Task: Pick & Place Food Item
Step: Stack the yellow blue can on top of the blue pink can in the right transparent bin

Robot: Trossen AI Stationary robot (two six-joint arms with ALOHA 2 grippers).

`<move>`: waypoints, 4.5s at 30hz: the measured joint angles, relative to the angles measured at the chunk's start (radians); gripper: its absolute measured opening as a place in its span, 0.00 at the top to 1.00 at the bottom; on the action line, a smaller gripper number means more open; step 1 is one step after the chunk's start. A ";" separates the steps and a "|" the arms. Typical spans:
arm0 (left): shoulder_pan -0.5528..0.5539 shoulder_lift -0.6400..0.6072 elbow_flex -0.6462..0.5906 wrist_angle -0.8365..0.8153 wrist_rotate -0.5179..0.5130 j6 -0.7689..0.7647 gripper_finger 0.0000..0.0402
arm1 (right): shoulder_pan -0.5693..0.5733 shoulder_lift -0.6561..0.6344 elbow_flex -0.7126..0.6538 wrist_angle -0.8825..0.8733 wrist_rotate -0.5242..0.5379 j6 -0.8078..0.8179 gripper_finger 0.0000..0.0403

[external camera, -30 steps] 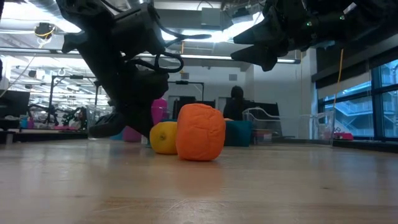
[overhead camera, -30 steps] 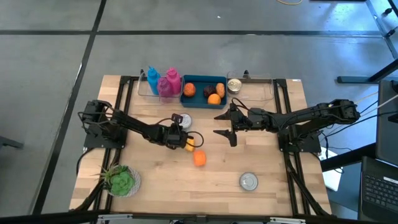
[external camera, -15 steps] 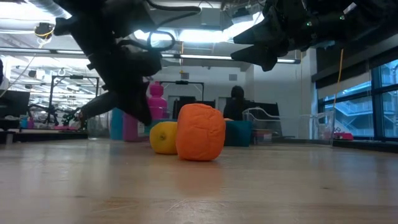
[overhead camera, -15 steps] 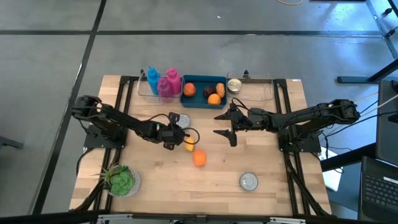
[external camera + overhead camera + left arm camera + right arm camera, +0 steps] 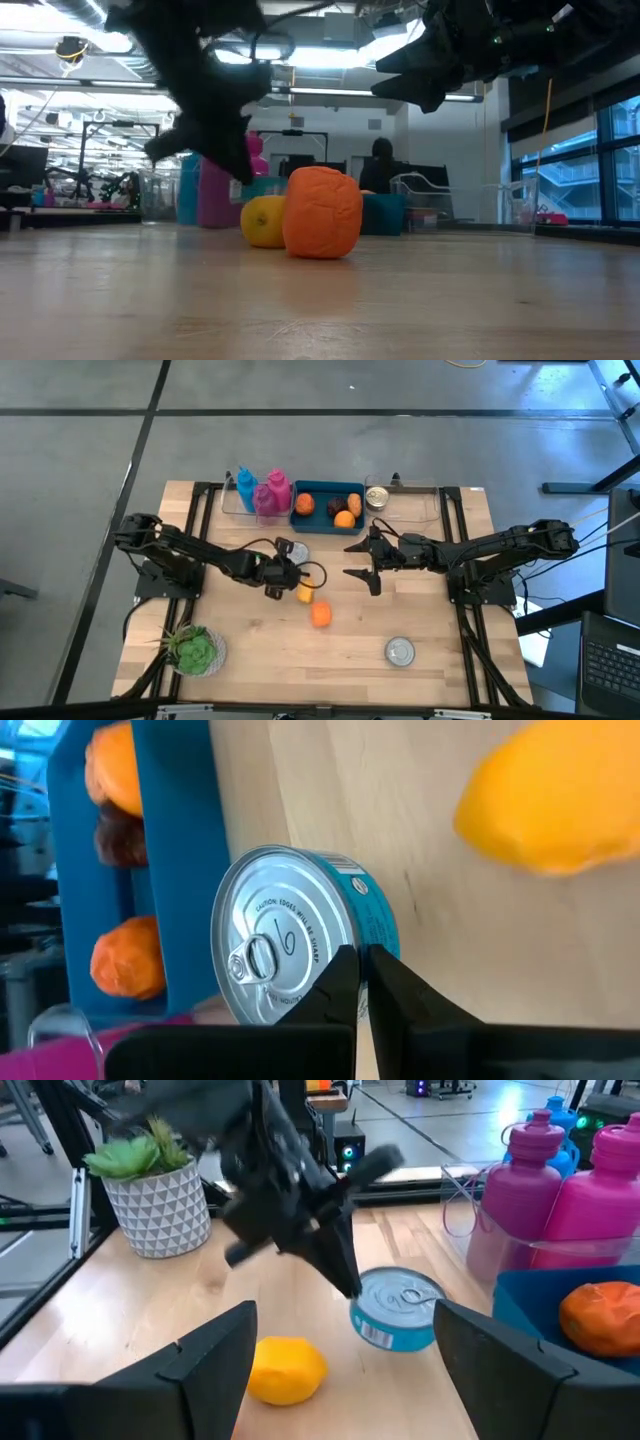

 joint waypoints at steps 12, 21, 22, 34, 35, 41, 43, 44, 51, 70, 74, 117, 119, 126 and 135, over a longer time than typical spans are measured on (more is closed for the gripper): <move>0.007 0.000 0.150 -0.045 0.077 0.117 1.00 | 0.007 0.000 0.000 -0.144 0.001 -0.094 0.25; 0.007 -0.001 0.198 -0.089 0.116 0.176 1.00 | 0.063 0.000 0.000 -0.144 0.152 -0.436 0.25; 0.007 -0.001 0.204 -0.094 0.134 0.177 1.00 | 0.065 0.000 0.000 -0.144 0.162 -0.476 0.25; 0.006 0.018 0.326 -0.149 0.191 0.235 1.00 | 0.039 0.039 0.235 -0.546 0.147 -0.718 0.25; 0.006 0.019 0.331 -0.156 0.193 0.239 1.00 | 0.039 0.046 0.244 -0.560 0.141 -0.740 0.25; 0.006 0.024 0.334 -0.154 0.204 0.270 1.00 | 0.043 0.111 0.308 -0.592 0.101 -0.793 0.25; 0.006 0.024 0.334 -0.148 0.202 0.282 1.00 | 0.045 0.129 0.313 -0.593 0.077 -0.808 0.25; 0.006 0.024 0.334 -0.148 0.200 0.286 1.00 | 0.048 0.136 0.313 -0.588 0.078 -0.817 0.25; 0.008 0.024 0.334 -0.157 0.200 0.288 1.00 | 0.051 0.175 0.316 -0.579 0.110 -0.812 0.25; 0.055 -0.017 0.277 -0.197 0.404 -0.029 1.00 | 0.090 0.247 0.315 -0.481 0.027 -0.780 0.25; 0.118 -0.083 0.179 -0.099 0.468 -0.091 1.00 | 0.091 0.248 0.315 -0.453 0.018 -0.764 0.25; 0.313 -0.526 -0.310 0.570 0.698 -0.454 0.59 | 0.111 0.542 0.348 -0.367 0.072 -0.927 0.35; 0.313 -0.526 -0.310 0.570 0.698 -0.454 0.59 | 0.111 0.550 0.348 -0.370 0.079 -0.930 0.36; 0.313 -0.526 -0.310 0.569 0.698 -0.453 0.59 | 0.096 0.557 0.348 -0.360 0.087 -0.934 0.40; 0.313 -0.526 -0.310 0.562 0.698 -0.452 0.59 | 0.079 0.581 0.348 -0.361 0.079 -0.964 0.51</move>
